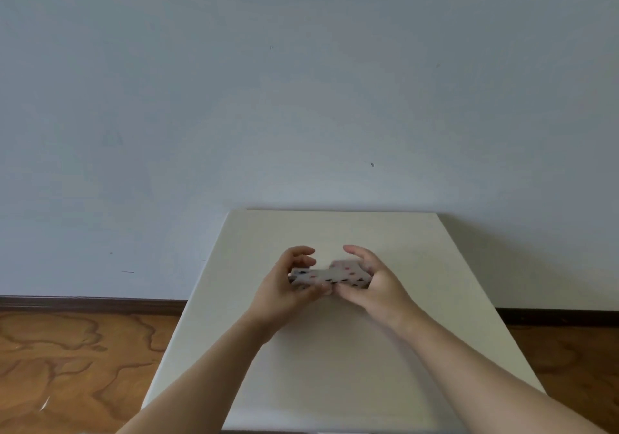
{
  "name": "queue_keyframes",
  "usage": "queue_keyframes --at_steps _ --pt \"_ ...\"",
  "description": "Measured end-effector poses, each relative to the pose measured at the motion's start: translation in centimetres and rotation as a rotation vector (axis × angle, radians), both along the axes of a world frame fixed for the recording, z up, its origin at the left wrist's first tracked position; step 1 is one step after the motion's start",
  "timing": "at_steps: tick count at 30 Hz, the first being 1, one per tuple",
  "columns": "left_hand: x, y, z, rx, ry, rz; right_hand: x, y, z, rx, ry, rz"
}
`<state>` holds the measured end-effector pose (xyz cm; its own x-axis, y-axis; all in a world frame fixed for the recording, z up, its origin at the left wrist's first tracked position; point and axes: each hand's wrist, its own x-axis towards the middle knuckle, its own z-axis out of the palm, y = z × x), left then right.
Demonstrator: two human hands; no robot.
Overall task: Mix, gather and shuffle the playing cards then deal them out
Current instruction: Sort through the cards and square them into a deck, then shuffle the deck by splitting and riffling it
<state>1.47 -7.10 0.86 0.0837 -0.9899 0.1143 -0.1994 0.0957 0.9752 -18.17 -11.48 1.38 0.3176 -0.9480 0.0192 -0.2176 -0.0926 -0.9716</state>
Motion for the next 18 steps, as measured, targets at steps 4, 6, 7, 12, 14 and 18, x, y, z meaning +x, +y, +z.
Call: queue_keyframes --at_steps 4,6,7,12,14,18 --pt "-1.0 -0.5 0.1 -0.004 0.191 0.075 0.5 -0.1 0.1 0.049 -0.077 0.022" --pt "-1.8 -0.6 -0.1 0.005 0.254 -0.009 0.9 0.1 -0.3 0.025 -0.038 0.049" --pt "-2.3 -0.6 -0.2 0.000 0.240 -0.014 1.0 0.1 -0.5 0.004 -0.043 0.025" --pt "-3.8 -0.6 -0.4 -0.128 0.118 0.198 1.1 0.1 -1.2 -0.044 -0.038 -0.069" --pt "-4.7 -0.9 -0.4 -0.148 0.139 0.268 1.4 0.2 -1.4 -0.030 -0.018 -0.055" --pt "-6.2 -1.4 -0.4 -0.211 -0.049 0.201 1.6 0.1 -1.8 -0.072 0.036 -0.055"
